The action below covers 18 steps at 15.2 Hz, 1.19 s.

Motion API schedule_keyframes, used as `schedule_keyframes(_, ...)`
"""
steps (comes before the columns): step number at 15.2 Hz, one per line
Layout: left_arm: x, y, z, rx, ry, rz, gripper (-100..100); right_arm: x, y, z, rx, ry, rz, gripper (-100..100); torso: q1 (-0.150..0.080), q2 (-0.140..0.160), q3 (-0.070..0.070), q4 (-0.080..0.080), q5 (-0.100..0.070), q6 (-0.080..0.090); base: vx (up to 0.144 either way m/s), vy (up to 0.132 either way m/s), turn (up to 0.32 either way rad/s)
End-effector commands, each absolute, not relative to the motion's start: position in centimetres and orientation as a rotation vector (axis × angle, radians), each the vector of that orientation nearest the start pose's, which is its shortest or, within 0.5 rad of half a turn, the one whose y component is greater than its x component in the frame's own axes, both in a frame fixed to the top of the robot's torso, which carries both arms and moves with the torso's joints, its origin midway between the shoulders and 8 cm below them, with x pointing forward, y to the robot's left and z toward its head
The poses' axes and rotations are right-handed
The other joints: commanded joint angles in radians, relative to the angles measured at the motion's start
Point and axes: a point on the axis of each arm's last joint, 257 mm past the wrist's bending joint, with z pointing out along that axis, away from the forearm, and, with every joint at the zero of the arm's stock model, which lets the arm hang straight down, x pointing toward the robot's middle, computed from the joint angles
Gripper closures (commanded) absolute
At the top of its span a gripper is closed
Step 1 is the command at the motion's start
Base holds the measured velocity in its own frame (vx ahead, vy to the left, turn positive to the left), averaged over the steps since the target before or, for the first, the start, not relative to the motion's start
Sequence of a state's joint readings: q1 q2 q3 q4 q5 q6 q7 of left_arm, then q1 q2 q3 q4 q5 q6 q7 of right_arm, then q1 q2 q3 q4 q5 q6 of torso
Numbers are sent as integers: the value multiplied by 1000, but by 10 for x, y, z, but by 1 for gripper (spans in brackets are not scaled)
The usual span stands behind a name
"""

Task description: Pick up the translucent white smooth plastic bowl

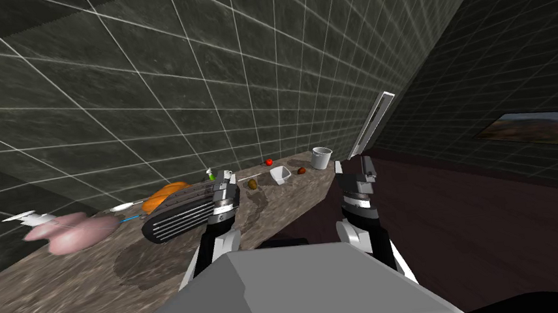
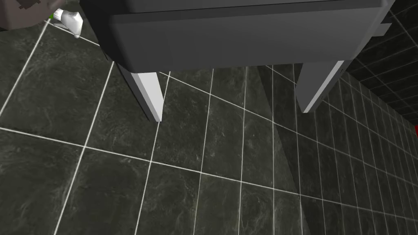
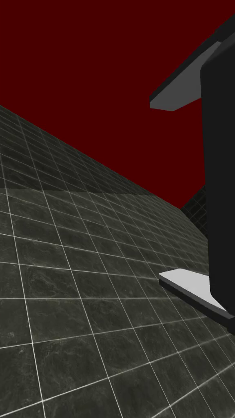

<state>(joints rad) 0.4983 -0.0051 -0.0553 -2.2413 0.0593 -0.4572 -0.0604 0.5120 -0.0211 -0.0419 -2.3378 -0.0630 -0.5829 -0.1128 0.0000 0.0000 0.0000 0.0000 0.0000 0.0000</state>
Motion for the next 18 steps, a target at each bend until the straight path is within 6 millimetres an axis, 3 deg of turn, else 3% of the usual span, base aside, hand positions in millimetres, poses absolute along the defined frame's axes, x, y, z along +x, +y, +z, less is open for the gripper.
schedule_keyframes(1,363,269,-5,-739,686,-1319,-100,312,-293,62,602,473,1432,0,0,0,0,0,0,0,2,-11,-8)
schedule_keyframes(18,407,306,-66,-905,1004,-1231,-100,312,-293,62,603,473,1432,0,-5,-2,-1,-1,-1,0,26,-70,-14)
